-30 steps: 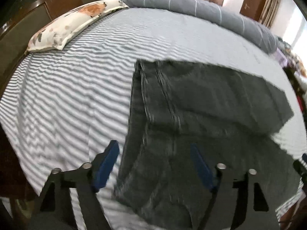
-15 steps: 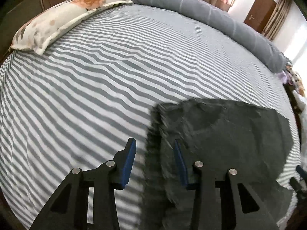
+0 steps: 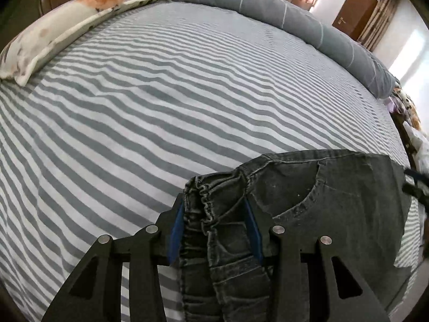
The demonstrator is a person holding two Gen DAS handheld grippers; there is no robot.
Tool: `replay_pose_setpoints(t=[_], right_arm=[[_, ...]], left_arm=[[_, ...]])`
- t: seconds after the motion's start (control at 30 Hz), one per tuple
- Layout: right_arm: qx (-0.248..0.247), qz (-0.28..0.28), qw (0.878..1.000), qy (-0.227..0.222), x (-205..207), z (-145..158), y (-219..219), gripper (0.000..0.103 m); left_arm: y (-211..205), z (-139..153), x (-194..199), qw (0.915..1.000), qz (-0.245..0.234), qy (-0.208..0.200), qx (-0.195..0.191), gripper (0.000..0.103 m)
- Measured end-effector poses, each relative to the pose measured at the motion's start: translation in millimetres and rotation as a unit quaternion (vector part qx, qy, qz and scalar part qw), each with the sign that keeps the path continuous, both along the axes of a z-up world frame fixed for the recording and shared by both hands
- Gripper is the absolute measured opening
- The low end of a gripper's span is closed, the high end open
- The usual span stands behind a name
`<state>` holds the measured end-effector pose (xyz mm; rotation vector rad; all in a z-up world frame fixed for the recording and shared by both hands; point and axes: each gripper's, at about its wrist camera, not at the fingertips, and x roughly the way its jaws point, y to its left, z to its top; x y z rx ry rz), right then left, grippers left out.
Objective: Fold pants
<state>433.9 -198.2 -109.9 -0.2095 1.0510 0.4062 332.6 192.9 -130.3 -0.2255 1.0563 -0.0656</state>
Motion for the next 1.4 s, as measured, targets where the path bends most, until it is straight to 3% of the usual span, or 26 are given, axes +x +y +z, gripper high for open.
replay_pose_setpoints(t=[0.13, 0.17, 0.3, 0.4, 0.53, 0.67, 1.0, 1.13, 1.23, 1.4], right_arm=[[-0.004, 0.038, 0.999, 0.023, 31, -11, 4, 0.090], [-0.009, 0.051, 0.998, 0.030, 38, -15, 7, 0.089], [-0.040, 0.107, 0.992, 0.048, 55, -26, 12, 0.074], [-0.054, 0.127, 0.989, 0.055, 63, -32, 11, 0.072], [-0.008, 0.133, 0.989, 0.060, 69, -33, 17, 0.069], [0.050, 0.170, 0.982, 0.061, 64, -33, 49, 0.069], [0.073, 0.293, 0.948, 0.105, 69, -24, 119, 0.067], [0.074, 0.344, 0.925, 0.145, 70, -25, 143, 0.064], [0.051, 0.357, 0.915, 0.181, 71, -35, 135, 0.056], [-0.002, 0.326, 0.923, 0.206, 73, -44, 82, 0.044]], left_arm=[[-13, 13, -11, 0.9988, -0.025, -0.030, 0.030, 0.016], [-15, 19, -16, 0.9981, -0.036, -0.040, 0.030, 0.014], [-25, 36, -30, 0.9960, -0.048, -0.063, 0.040, 0.014], [-29, 44, -36, 0.9960, -0.049, -0.066, 0.033, 0.013], [-21, 53, -40, 0.9975, -0.034, -0.062, 0.008, 0.013], [-15, 57, -38, 0.9979, -0.018, -0.059, -0.017, 0.013], [-15, 74, -61, 0.9942, -0.025, -0.095, -0.045, 0.013], [-17, 82, -72, 0.9921, -0.031, -0.113, -0.044, 0.013], [-12, 84, -76, 0.9918, -0.027, -0.116, -0.047, 0.013], [-5, 80, -74, 0.9928, -0.006, -0.110, -0.047, 0.013]])
